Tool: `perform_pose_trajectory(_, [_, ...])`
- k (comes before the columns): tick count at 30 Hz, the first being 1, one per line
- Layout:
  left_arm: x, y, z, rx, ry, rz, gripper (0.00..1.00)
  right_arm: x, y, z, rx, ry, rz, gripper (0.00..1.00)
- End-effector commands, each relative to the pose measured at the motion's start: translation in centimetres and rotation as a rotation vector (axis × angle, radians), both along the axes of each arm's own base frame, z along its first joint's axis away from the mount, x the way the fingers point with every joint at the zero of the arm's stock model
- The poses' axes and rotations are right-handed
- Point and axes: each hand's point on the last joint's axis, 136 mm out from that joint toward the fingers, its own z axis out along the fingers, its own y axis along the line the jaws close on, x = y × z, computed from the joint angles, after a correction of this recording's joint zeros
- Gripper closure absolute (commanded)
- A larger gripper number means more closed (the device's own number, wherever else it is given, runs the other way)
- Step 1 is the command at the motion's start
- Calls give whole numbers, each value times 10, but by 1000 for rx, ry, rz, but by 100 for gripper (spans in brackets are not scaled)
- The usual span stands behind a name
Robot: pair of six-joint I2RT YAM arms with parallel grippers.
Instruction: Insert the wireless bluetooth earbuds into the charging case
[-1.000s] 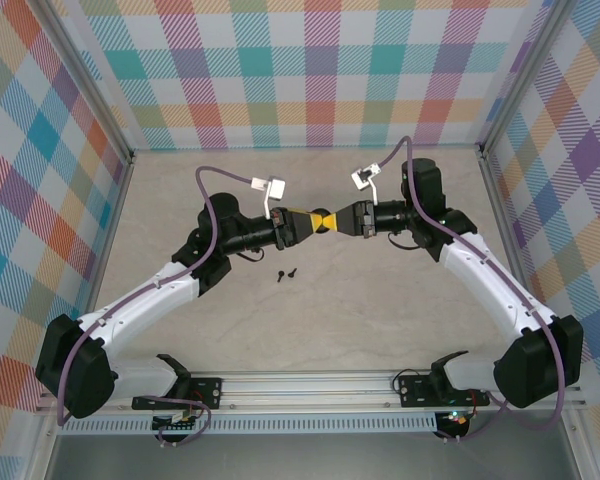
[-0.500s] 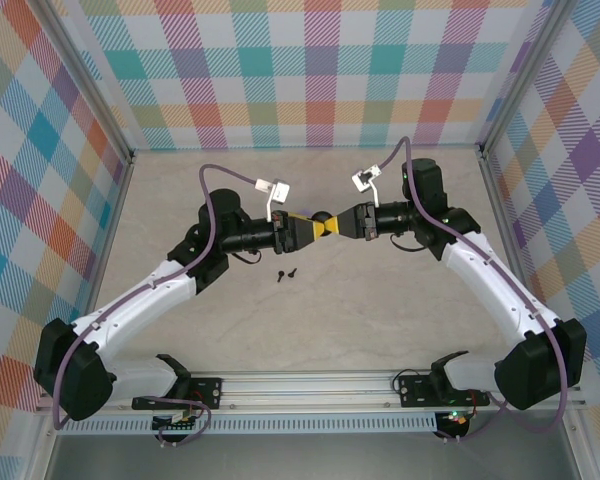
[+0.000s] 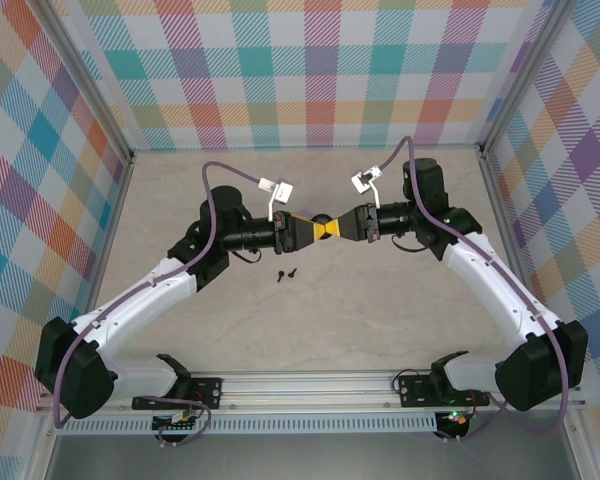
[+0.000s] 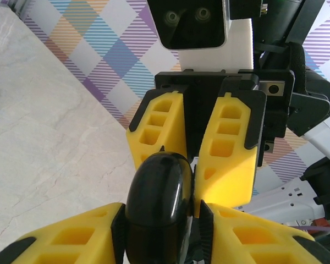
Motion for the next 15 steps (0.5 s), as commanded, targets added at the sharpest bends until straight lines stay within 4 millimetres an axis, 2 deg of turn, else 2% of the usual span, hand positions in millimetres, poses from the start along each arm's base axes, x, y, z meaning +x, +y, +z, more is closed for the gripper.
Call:
perform_pose_trajectory(1, [-4,-4,13,-17,-33,-33,62,-11,1,19,34,-62,50,74])
perform_pose_trajectory(8, [-6,-6,10,-14,-18,-50,61,-9,2,19,29,-65,44,74])
perform_pose_trajectory(11, [-5,-6,8,-5,-15,-46,56,-7,1,17,20,-66,31,73])
perform_pose_trajectory(15, [-5,-5,6,2,-10,-43,56,-7,2,17,17,-65,28,73])
